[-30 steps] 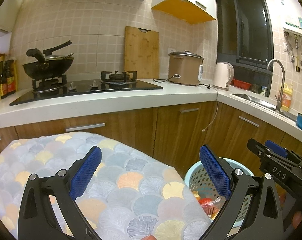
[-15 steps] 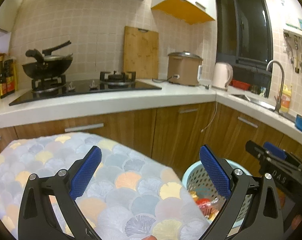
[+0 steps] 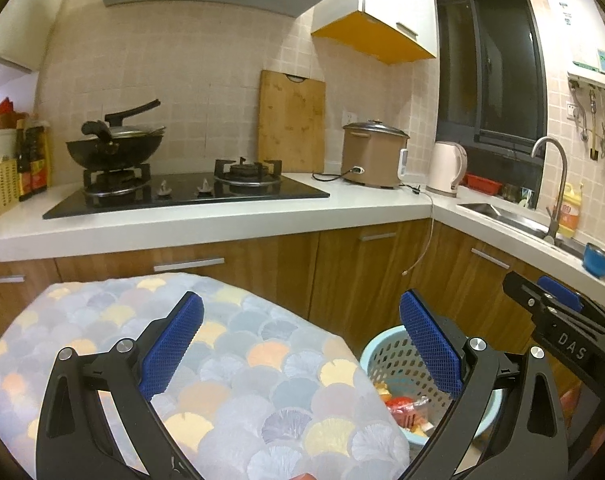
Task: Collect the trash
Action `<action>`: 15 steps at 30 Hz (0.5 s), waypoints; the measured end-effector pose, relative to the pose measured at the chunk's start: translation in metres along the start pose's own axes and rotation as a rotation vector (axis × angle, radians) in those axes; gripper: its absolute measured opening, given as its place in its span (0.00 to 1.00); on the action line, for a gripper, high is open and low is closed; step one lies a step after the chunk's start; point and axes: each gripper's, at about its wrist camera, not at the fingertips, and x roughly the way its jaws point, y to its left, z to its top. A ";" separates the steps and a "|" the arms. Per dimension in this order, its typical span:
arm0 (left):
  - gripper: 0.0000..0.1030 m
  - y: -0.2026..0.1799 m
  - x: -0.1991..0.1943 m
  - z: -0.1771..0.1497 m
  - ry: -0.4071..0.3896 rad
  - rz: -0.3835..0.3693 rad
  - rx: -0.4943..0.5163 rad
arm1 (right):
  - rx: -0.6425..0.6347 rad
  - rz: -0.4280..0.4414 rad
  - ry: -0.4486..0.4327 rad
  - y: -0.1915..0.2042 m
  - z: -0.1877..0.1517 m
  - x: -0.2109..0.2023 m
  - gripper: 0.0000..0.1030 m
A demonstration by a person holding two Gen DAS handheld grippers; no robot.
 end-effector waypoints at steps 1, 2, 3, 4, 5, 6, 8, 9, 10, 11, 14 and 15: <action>0.93 0.000 -0.007 0.001 -0.005 -0.001 0.001 | 0.000 0.002 -0.002 0.001 0.000 -0.003 0.59; 0.93 -0.001 -0.012 0.002 -0.011 0.001 0.005 | 0.002 0.006 -0.004 0.002 0.001 -0.006 0.59; 0.93 -0.001 -0.018 0.003 -0.018 0.004 0.013 | 0.005 0.010 -0.007 0.004 0.001 -0.011 0.59; 0.93 -0.002 -0.024 0.003 -0.025 0.007 0.021 | 0.006 0.010 -0.009 0.005 0.001 -0.014 0.59; 0.93 -0.001 -0.027 0.004 -0.028 0.012 0.027 | 0.006 0.009 -0.010 0.006 0.001 -0.017 0.59; 0.92 -0.001 -0.032 0.004 -0.028 0.026 0.038 | 0.004 0.006 -0.009 0.009 0.000 -0.021 0.59; 0.92 0.000 -0.036 0.003 -0.019 0.021 0.049 | 0.001 0.007 -0.004 0.012 -0.001 -0.026 0.59; 0.92 0.002 -0.036 0.003 -0.007 0.023 0.050 | -0.001 0.009 0.000 0.014 -0.002 -0.028 0.59; 0.92 0.004 -0.037 0.002 0.009 0.019 0.049 | -0.003 0.008 0.003 0.016 -0.003 -0.030 0.59; 0.92 0.007 -0.037 0.001 0.020 0.020 0.036 | -0.005 0.007 0.006 0.017 -0.004 -0.031 0.60; 0.92 0.013 -0.042 -0.001 0.024 -0.010 0.019 | -0.008 0.005 0.011 0.020 -0.007 -0.037 0.60; 0.92 0.014 -0.043 -0.002 0.019 -0.005 0.023 | -0.009 0.003 0.011 0.021 -0.007 -0.038 0.61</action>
